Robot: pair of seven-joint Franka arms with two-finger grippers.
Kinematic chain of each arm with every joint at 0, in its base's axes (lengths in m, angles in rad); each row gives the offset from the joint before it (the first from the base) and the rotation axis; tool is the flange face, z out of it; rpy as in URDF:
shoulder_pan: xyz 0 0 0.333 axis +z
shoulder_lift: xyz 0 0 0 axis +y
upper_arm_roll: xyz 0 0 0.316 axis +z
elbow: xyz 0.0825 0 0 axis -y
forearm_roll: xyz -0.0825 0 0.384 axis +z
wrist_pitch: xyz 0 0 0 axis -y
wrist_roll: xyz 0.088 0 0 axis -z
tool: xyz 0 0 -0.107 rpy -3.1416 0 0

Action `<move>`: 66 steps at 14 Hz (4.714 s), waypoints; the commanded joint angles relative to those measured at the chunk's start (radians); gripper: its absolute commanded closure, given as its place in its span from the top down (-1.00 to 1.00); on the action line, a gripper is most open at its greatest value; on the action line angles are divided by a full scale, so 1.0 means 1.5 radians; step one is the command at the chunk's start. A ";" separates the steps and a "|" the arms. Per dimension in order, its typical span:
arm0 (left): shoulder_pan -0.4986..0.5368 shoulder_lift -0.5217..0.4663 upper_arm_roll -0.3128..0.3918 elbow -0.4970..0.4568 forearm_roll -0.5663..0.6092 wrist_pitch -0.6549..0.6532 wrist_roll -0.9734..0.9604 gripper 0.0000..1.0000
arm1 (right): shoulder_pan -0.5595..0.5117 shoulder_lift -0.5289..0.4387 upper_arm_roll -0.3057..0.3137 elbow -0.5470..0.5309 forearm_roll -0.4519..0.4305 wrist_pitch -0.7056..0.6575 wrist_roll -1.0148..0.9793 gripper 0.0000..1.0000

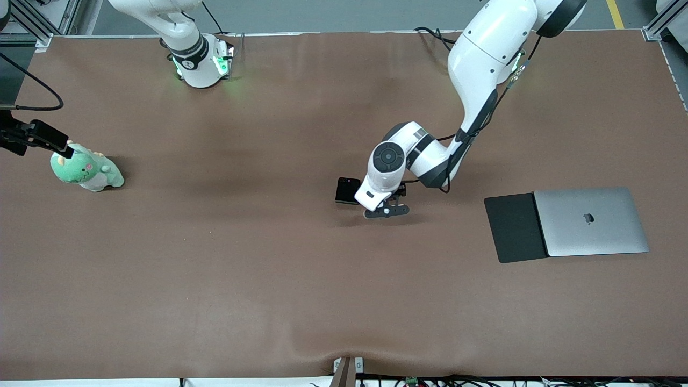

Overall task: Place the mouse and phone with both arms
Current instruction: 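Lower the left gripper and close it on the white mouse, then carry the mouse with the left gripper while the right gripper reaches out, then lower the mouse onto the pad while the right gripper grasps the phone, then open the left gripper to release the mouse on the grey pad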

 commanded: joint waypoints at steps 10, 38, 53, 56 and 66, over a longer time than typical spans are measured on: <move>0.090 -0.112 -0.002 -0.060 0.023 -0.037 0.018 -1.00 | 0.007 0.000 0.000 -0.001 0.012 -0.004 -0.011 1.00; 0.459 -0.117 -0.037 -0.115 0.023 0.006 0.454 -1.00 | 0.554 0.508 0.001 0.028 0.126 0.515 0.481 1.00; 0.466 -0.067 -0.012 -0.098 0.084 0.004 0.490 0.97 | 0.592 0.562 0.001 0.047 0.125 0.532 0.527 1.00; 0.466 -0.093 -0.014 -0.102 0.084 -0.001 0.483 1.00 | 0.595 0.568 0.001 0.051 0.123 0.531 0.532 1.00; 0.466 -0.270 -0.105 -0.146 0.075 -0.040 0.414 1.00 | 0.541 0.522 -0.005 0.129 0.123 0.347 0.522 -1.00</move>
